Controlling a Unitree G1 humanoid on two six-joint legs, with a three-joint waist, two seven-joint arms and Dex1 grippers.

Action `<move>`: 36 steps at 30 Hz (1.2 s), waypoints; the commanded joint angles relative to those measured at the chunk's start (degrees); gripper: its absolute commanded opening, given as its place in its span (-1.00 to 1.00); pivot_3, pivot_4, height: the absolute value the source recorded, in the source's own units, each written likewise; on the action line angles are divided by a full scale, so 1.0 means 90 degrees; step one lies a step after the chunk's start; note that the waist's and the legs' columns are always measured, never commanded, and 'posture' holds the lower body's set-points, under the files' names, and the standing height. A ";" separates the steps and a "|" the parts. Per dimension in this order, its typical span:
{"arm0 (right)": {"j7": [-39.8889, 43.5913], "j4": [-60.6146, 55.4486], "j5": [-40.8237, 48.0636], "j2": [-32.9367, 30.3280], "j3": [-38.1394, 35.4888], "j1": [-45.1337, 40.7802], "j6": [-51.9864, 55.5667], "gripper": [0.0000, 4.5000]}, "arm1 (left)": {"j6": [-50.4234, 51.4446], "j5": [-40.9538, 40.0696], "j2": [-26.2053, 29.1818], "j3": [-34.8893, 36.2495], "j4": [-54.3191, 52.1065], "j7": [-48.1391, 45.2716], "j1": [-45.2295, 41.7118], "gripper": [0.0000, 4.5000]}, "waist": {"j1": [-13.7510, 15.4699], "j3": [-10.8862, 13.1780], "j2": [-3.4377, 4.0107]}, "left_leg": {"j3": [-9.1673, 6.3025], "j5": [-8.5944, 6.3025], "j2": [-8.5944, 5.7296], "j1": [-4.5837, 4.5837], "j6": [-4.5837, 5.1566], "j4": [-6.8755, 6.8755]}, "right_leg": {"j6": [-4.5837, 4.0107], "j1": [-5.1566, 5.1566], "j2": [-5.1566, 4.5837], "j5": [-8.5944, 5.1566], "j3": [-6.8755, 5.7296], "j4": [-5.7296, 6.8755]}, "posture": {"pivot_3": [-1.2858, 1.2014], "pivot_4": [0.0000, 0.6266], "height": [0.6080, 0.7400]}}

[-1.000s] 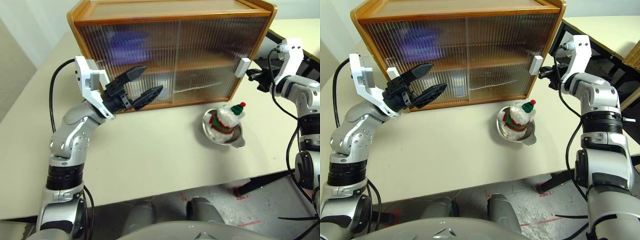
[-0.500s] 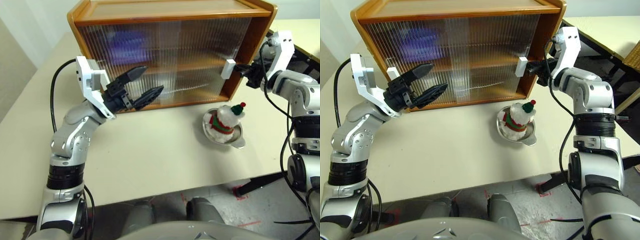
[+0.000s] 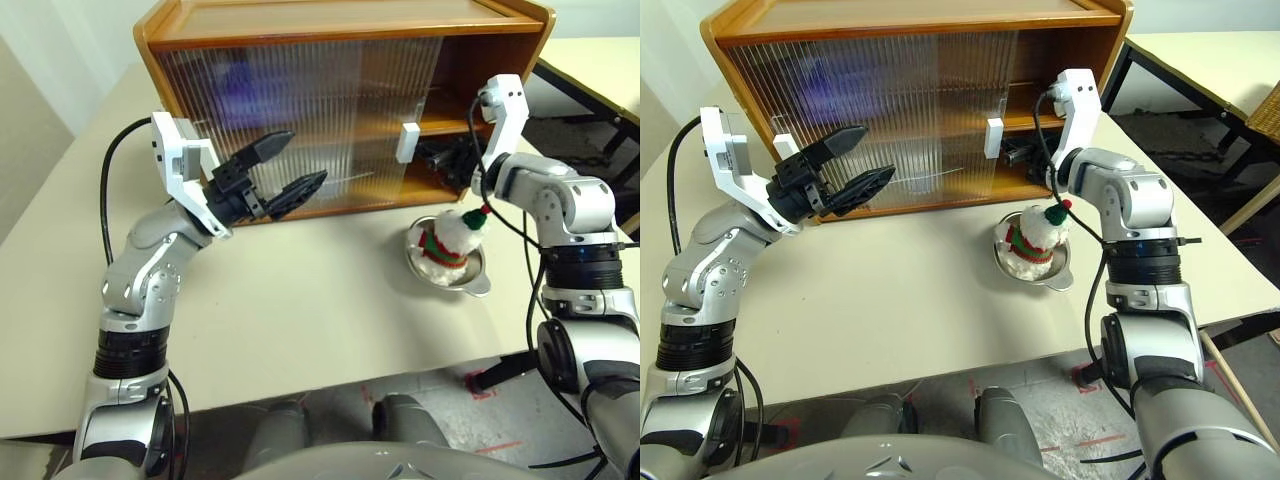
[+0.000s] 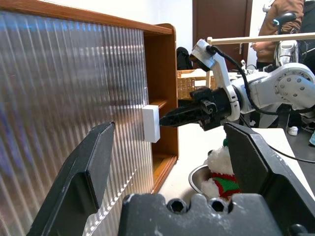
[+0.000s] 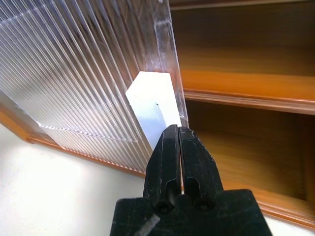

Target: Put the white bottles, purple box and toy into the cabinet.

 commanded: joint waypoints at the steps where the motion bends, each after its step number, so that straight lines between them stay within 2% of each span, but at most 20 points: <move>1: -0.0017 -0.0031 0.0083 0.0143 0.0144 -0.0197 0.0028 -0.98 | -0.0022 0.0049 -0.0011 -0.0027 -0.0021 0.0039 -0.0037 1.00 | -0.0001 0.0000 0.0000 | 0.0001 0.0000 0.0000 -0.0001 0.0000 0.0000 | 0.0000 -0.0003 0.0000 0.0000 0.0000 0.0003 | 0.10 -1.00 1.00; 14: -0.0016 -0.0028 0.0171 0.0744 0.0463 -0.0538 0.0107 -0.98 | -0.0024 0.0026 -0.0015 0.0000 -0.0090 0.0138 0.0016 1.00 | 0.0019 0.0000 0.0001 | 0.0000 -0.0002 0.0000 -0.0013 -0.0004 0.0000 | -0.0001 -0.0023 -0.0001 0.0000 -0.0001 0.0011 | 0.12 -1.00 1.00; 23: 0.0003 0.0053 0.0156 0.0913 0.0529 -0.0658 0.0059 -0.98 | -0.0038 0.0016 -0.0024 -0.0008 -0.0097 0.0154 0.0025 1.00 | -0.0018 0.0001 0.0002 | 0.0002 -0.0002 0.0003 -0.0042 -0.0005 -0.0004 | -0.0012 -0.0065 0.0004 0.0005 0.0000 0.0021 | 0.11 -1.00 1.00; 31: 0.0272 -0.0015 0.0122 -0.0040 0.0218 -0.0639 -0.0099 -0.98 | -0.0089 0.0036 -0.0121 -0.0121 0.0038 0.0070 -0.0091 1.00 | 0.0047 0.0001 0.0002 | 0.0002 -0.0002 -0.0004 -0.0051 -0.0004 -0.0001 | -0.0012 -0.0064 -0.0005 0.0005 -0.0004 0.0013 | 0.08 -1.00 1.00; 35: 0.0470 -0.0391 0.0363 -0.0456 -0.0058 -0.0259 -0.0097 -0.98 | -0.0136 0.0053 -0.0200 -0.0194 0.0146 -0.0006 -0.0147 1.00 | 0.0133 0.0001 0.0002 | 0.0002 0.0000 -0.0005 -0.0060 -0.0002 0.0000 | -0.0011 -0.0065 -0.0006 0.0005 -0.0005 0.0001 | 0.06 -1.00 1.00; 36: 0.0524 -0.0544 0.0411 -0.0489 -0.0136 -0.0099 -0.0260 -0.78 | -0.0140 0.0060 -0.0217 -0.0209 0.0165 -0.0025 -0.0160 1.00 | 0.0139 0.0001 0.0002 | 0.0002 0.0000 -0.0004 -0.0063 -0.0002 0.0000 | -0.0011 -0.0066 -0.0004 0.0005 -0.0005 0.0000 | 0.05 -1.00 1.00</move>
